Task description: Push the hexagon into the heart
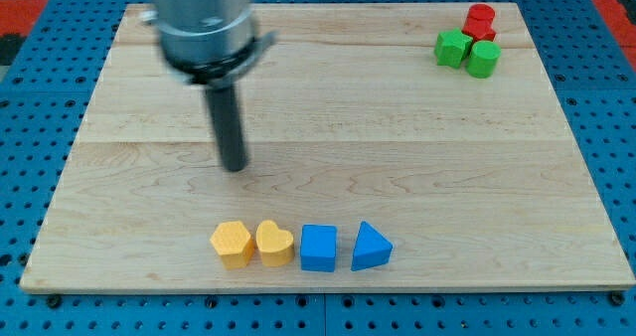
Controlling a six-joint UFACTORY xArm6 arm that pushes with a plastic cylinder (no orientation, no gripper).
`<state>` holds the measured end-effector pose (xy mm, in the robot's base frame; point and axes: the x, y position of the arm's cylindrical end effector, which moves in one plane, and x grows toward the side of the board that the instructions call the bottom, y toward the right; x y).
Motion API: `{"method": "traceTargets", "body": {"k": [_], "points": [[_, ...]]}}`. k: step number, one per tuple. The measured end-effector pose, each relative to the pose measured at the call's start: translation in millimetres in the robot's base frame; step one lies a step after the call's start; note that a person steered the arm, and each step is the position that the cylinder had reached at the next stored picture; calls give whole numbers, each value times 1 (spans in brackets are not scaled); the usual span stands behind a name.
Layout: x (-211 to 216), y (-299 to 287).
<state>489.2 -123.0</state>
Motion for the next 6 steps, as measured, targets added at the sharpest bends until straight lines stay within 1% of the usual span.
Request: {"method": "traceTargets", "body": {"k": [1, 2, 3, 4, 5, 6], "points": [[70, -26], [99, -27], [95, 24], [87, 89], [86, 102], [129, 73]]}}
